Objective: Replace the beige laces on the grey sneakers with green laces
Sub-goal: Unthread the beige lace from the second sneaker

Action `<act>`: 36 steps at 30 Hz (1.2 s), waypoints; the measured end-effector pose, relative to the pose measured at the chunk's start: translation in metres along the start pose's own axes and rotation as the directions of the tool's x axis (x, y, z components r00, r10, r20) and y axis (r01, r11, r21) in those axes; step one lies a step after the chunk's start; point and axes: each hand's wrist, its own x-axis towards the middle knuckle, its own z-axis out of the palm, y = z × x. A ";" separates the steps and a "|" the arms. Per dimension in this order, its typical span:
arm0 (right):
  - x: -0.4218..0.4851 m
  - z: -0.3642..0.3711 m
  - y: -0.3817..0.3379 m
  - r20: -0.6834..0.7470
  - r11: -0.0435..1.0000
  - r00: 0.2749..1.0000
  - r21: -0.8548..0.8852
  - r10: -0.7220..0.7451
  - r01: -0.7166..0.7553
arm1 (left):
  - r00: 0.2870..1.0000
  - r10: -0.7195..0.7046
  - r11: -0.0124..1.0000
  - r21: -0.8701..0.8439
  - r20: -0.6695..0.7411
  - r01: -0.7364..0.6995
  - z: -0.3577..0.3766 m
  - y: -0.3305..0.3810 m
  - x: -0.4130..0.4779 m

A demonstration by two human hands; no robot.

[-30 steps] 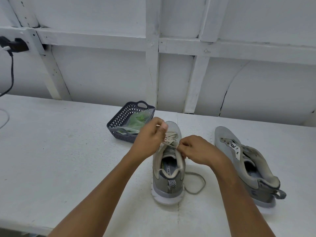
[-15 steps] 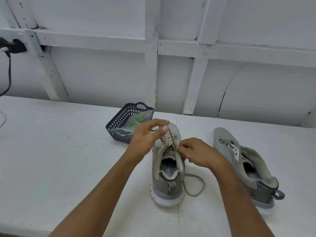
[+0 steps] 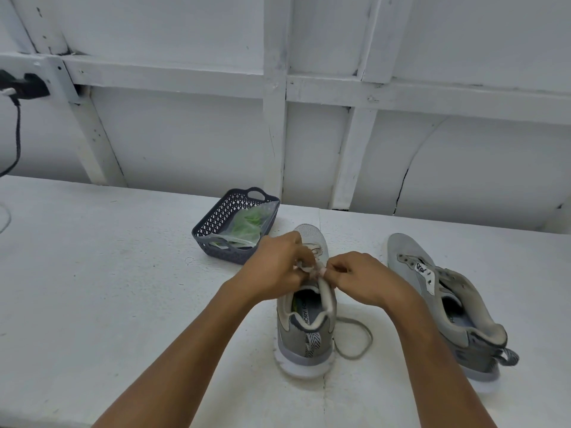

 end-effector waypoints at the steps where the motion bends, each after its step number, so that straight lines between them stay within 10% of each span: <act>1: 0.000 0.000 0.000 -0.002 1.000 1.000 -0.003 0.000 0.000 | 0.998 -0.022 0.994 -0.112 -0.060 0.015 -0.001 -0.002 0.000; 7: 0.000 0.000 0.000 0.004 1.000 1.000 0.028 -0.012 0.012 | 0.941 -0.315 0.661 -0.740 -0.124 0.124 -0.026 -0.007 0.003; 14: 0.000 0.002 -0.002 -0.053 0.999 0.998 0.037 0.023 -0.021 | 0.914 -0.403 0.841 -0.412 -0.044 0.351 -0.032 -0.031 -0.001; 23: 0.009 0.007 -0.009 -0.160 0.996 0.986 0.088 0.043 -0.029 | 0.963 -0.246 0.960 -0.110 0.106 0.257 -0.012 -0.009 -0.004; 36: 0.012 0.000 0.015 -0.118 0.975 0.993 0.217 -0.016 0.042 | 0.916 -0.375 0.898 -0.189 0.145 0.398 -0.017 -0.010 -0.007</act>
